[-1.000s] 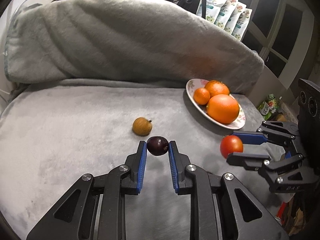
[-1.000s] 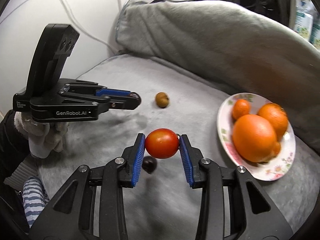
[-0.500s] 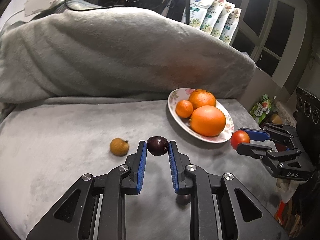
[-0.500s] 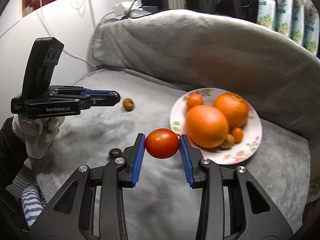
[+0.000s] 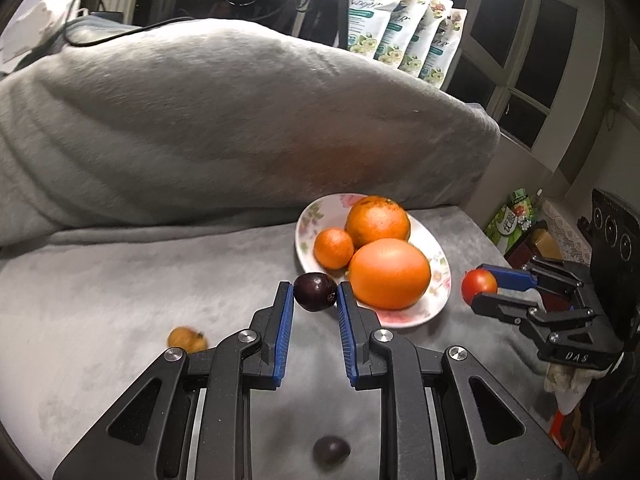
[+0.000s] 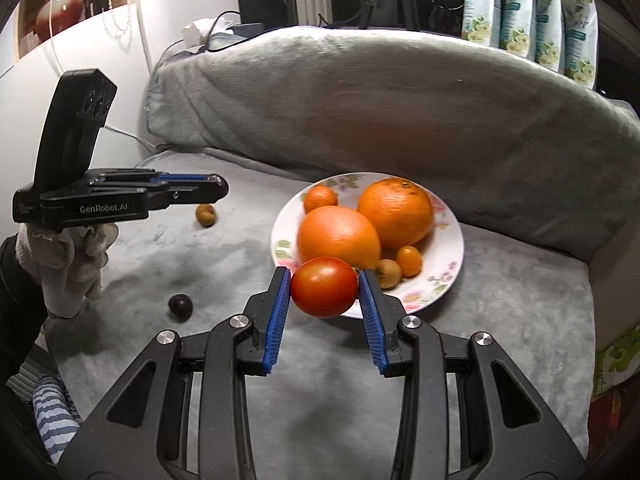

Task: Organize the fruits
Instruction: 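Lift the tomato and plum and carry both tools over the plate, then lower the tomato and plum onto the plate and open both tools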

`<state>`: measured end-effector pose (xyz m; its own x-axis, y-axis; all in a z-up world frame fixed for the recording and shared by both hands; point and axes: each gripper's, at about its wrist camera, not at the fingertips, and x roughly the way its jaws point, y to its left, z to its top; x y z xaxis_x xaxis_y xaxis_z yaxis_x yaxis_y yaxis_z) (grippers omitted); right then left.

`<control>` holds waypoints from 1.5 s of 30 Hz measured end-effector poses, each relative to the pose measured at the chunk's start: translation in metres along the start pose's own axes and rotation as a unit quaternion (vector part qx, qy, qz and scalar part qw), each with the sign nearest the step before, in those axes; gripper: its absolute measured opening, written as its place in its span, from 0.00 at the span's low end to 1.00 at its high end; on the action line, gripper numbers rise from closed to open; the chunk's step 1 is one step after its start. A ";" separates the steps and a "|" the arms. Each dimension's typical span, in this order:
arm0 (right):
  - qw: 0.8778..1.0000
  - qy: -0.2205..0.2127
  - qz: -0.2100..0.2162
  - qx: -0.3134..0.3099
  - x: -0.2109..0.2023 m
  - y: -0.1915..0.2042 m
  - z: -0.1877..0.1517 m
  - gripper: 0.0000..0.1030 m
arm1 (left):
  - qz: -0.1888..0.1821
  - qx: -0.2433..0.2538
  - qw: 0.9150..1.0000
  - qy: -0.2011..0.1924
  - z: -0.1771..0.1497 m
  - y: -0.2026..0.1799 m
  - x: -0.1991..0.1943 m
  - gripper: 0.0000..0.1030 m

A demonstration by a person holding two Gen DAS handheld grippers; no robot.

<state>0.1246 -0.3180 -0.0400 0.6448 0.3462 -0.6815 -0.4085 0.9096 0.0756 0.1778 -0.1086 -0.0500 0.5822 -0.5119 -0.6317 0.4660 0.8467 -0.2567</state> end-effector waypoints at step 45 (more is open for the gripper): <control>1.000 0.013 -0.019 0.003 0.034 -0.033 0.000 0.36 | -0.008 0.034 0.999 0.025 0.056 -0.041 0.072 0.21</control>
<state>0.1600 -0.3362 -0.0651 0.6421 0.3056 -0.7031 -0.3808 0.9231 0.0535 0.2380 -0.1881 -0.0440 0.5408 -0.5154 -0.6648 0.5204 0.8259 -0.2170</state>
